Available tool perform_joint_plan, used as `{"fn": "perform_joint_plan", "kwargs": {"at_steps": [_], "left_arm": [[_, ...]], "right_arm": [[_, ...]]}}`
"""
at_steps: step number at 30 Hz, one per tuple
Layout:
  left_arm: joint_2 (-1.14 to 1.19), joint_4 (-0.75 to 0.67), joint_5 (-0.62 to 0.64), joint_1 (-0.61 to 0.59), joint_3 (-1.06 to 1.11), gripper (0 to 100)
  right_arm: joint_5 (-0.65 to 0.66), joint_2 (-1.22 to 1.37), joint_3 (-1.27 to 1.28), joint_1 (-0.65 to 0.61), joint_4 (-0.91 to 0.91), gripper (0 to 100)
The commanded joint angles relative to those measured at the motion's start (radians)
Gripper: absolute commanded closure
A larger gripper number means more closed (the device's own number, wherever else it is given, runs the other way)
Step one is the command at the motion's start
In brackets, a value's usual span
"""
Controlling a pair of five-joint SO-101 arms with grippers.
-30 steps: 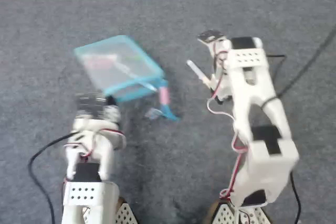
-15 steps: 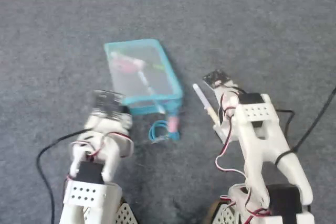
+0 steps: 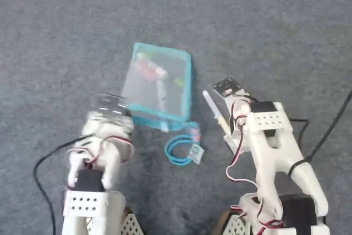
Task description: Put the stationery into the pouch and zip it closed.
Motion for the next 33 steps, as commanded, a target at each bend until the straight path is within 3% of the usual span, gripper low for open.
{"fn": "perform_joint_plan", "kwargs": {"at_steps": [1, 7, 10, 13, 15, 17, 19, 21, 23, 26, 28, 33], "left_arm": [[0.005, -0.002, 0.091, -0.18, -0.101, 99], [-0.002, 0.112, -0.032, 0.091, -0.093, 99], [-0.003, 0.087, 0.078, -0.025, -0.114, 99], [0.005, 0.015, 0.21, -0.276, -0.127, 99], [0.005, 0.015, 0.215, -0.308, -0.131, 99], [0.006, 0.054, 0.087, -0.166, -0.124, 99], [0.002, 0.121, -0.11, 0.064, -0.09, 99], [-0.003, 0.163, -0.158, 0.153, -0.081, 99], [-0.003, 0.149, -0.114, 0.087, -0.104, 99], [-0.003, 0.049, 0.075, -0.167, -0.134, 99], [0.005, 0.012, 0.13, -0.252, -0.134, 99], [-0.002, 0.089, -0.052, 0.023, -0.087, 99]], "right_arm": [[-0.012, -0.05, -0.005, -0.01, -0.013, 99.2], [-0.063, -0.05, -0.005, -0.073, -0.007, 99.2], [-0.051, -0.05, 0.006, -0.128, -0.01, 99.2], [-0.051, -0.05, 0.017, -0.134, -0.007, 99.2], [-0.048, -0.05, 0.018, -0.122, -0.007, 99.2], [-0.046, -0.05, 0.018, -0.122, -0.007, 99.2], [-0.044, -0.05, 0.018, -0.122, -0.007, 99.2], [-0.044, -0.05, 0.018, -0.117, -0.005, 99.2], [-0.044, -0.05, 0.018, -0.114, -0.004, 99.2], [-0.044, -0.05, 0.026, -0.12, -0.005, 99.2], [-0.044, -0.05, 0.028, -0.122, -0.005, 99.2], [-0.044, -0.05, 0.028, -0.114, -0.004, 99.2]]}}
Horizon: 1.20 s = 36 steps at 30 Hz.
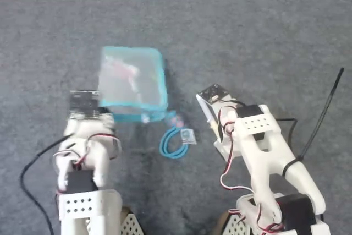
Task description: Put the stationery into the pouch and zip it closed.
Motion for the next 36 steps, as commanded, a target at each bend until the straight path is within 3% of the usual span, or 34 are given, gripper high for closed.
{"fn": "perform_joint_plan", "kwargs": {"at_steps": [1, 11, 18, 26, 32, 36], "left_arm": [[-0.002, 0.02, -0.109, 0.219, -0.013, 99], [-0.002, 0.002, -0.104, 0.23, 0.012, 99], [-0.002, 0.002, -0.104, 0.232, 0.015, 99], [-0.002, 0.002, -0.104, 0.232, 0.015, 99], [-0.002, 0.002, -0.104, 0.232, 0.016, 99], [-0.002, 0.002, -0.104, 0.232, 0.016, 99]], "right_arm": [[0.002, -0.044, -0.006, 0.008, -0.001, 99.2], [0.029, -0.054, -0.029, 0.004, 0.019, 98.0], [0.035, -0.045, -0.055, -0.022, 0.013, 79.7], [0.026, -0.022, -0.064, -0.059, -0.087, 79.7], [-0.034, 0.134, -0.069, -0.056, -0.2, 79.9], [-0.043, 0.194, -0.083, -0.053, -0.196, 90.2]]}}
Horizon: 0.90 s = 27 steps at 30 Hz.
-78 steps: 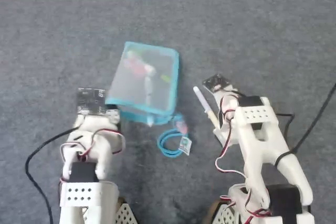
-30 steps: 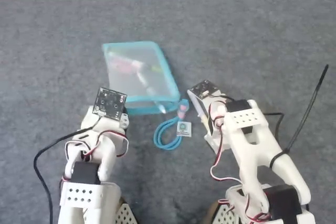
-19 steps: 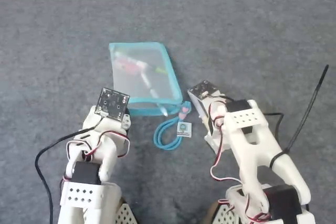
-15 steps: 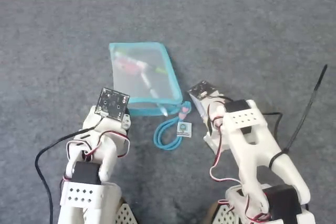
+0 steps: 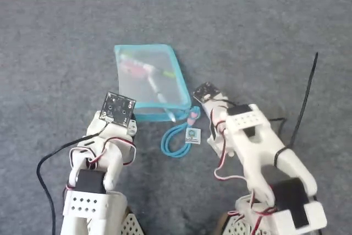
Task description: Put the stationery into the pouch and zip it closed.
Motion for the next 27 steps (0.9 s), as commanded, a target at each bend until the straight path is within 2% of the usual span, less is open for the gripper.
{"fn": "perform_joint_plan", "kwargs": {"at_steps": [1, 3, 9, 15, 21, 27], "left_arm": [[-0.002, -0.017, -0.009, 0.012, -0.004, 99], [-0.002, -0.017, -0.009, 0.012, -0.004, 99], [-0.002, -0.038, -0.006, 0.012, 0.005, 99], [-0.003, -0.201, -0.005, 0.011, 0.099, 99], [-0.003, -0.201, -0.003, 0.012, 0.101, 99], [-0.003, -0.201, -0.003, 0.017, 0.102, 99]], "right_arm": [[-0.017, 0.019, -0.057, -0.008, -0.001, 94.0], [-0.018, 0.018, -0.061, -0.008, 0.024, 99.8], [-0.009, -0.054, -0.061, -0.007, 0.114, 99.1], [0.02, -0.406, -0.052, -0.008, 0.272, 99.2], [0.051, -0.769, -0.052, -0.01, 0.409, 99.2], [0.054, -0.885, -0.058, -0.021, 0.427, 99.2]]}}
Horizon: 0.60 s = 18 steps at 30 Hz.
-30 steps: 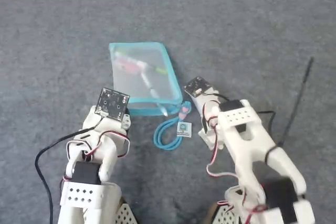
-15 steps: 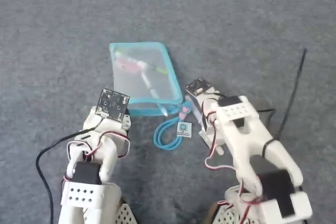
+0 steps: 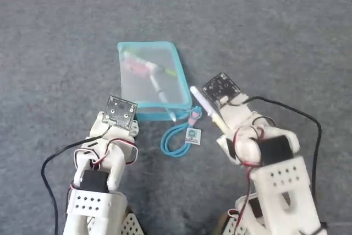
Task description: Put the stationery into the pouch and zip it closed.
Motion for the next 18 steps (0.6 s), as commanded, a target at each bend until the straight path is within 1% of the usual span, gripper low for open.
{"fn": "perform_joint_plan", "kwargs": {"at_steps": [1, 8, 10, 14, 15, 18], "left_arm": [[-0.002, -0.04, -0.003, 0.014, -0.012, 99], [-0.002, -0.041, -0.003, 0.012, -0.012, 99], [-0.002, -0.041, -0.003, 0.014, -0.012, 99], [-0.002, -0.041, -0.003, 0.015, -0.012, 99], [-0.002, -0.043, -0.003, 0.014, -0.012, 99], [-0.002, -0.043, -0.003, 0.015, -0.012, 99]], "right_arm": [[0.012, -0.051, -0.037, -0.024, 0.012, 99.2], [0.009, -0.068, -0.112, -0.045, 0.015, 99.2], [0.012, -0.119, -0.112, -0.116, 0.016, 99.2], [0.018, -0.282, -0.11, -0.318, 0.067, 99.2], [0.037, -0.306, -0.103, -0.348, 0.081, 99.2], [0.087, -0.295, -0.074, -0.354, 0.102, 99.2]]}}
